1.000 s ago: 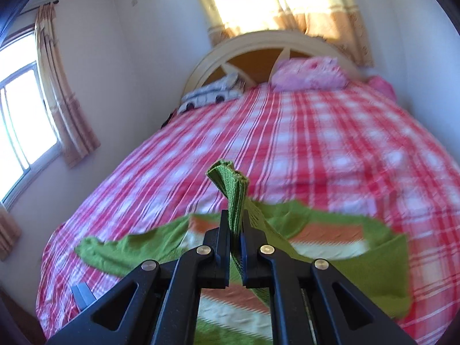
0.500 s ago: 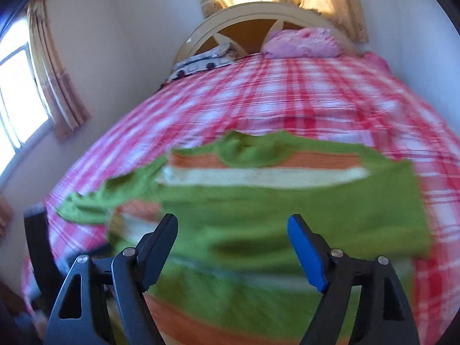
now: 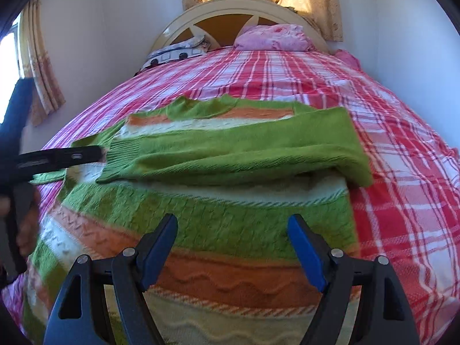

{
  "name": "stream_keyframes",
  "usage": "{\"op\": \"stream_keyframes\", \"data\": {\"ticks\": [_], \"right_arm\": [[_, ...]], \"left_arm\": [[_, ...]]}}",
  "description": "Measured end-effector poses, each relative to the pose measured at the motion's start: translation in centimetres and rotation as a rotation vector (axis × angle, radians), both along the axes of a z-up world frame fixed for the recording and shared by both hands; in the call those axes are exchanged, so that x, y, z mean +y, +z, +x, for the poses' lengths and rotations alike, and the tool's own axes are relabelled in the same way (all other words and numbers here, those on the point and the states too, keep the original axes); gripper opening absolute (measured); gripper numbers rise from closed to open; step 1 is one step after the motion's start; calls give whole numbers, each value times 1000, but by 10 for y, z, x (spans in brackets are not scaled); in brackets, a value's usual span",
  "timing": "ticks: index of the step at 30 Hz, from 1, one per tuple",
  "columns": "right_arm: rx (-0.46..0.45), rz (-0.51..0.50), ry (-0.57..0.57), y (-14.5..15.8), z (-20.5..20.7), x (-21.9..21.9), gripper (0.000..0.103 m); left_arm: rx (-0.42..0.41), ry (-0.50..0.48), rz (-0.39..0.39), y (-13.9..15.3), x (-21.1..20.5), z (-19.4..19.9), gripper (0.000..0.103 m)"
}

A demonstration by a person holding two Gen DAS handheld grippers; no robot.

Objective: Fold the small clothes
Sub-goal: 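Lift the cuff with the right gripper and fold the sleeve across the sweater body, then lower the sleeve onto the body and open the right gripper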

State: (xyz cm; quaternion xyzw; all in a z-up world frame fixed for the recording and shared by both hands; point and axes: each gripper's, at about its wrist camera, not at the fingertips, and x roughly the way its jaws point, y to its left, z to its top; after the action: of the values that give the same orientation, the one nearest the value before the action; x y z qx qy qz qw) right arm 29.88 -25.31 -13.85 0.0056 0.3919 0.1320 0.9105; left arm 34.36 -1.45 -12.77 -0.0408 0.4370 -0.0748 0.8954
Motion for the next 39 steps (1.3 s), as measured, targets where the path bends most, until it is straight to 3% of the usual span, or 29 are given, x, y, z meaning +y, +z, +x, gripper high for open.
{"op": "stream_keyframes", "data": {"ticks": [3, 5, 6, 8, 9, 13, 17, 22, 28, 34, 39], "right_arm": [[8, 8, -3, -5, -1, -2, 82], [23, 6, -8, -9, 0, -1, 82], [22, 3, -10, -9, 0, 0, 82], [15, -7, -8, -9, -2, 2, 82], [11, -14, -5, -8, -3, 3, 82], [-3, -35, -4, -7, -6, 7, 82], [-8, -40, -5, -7, -7, 8, 83], [5, -33, -3, -8, -5, 8, 83], [13, -28, -5, -9, -4, 7, 83], [21, -24, -6, -10, -2, 7, 83], [23, 41, -2, -5, -4, -2, 83]], "left_arm": [[67, -1, -12, -19, -5, 18, 63], [45, 10, -37, -19, -4, 20, 62], [39, -2, -60, -19, -5, 20, 53], [33, -30, -80, -19, -10, 20, 17], [32, -65, -94, -18, -13, 19, 8], [-49, -104, -51, 1, -17, 11, 8], [-99, -92, -108, 31, 2, 9, 8], [-130, -62, -118, 51, 30, 3, 8], [-87, 28, -136, 33, 66, 4, 8], [-8, 67, -151, -8, 74, 12, 8], [-25, 87, -117, -21, 72, 12, 10]]}}
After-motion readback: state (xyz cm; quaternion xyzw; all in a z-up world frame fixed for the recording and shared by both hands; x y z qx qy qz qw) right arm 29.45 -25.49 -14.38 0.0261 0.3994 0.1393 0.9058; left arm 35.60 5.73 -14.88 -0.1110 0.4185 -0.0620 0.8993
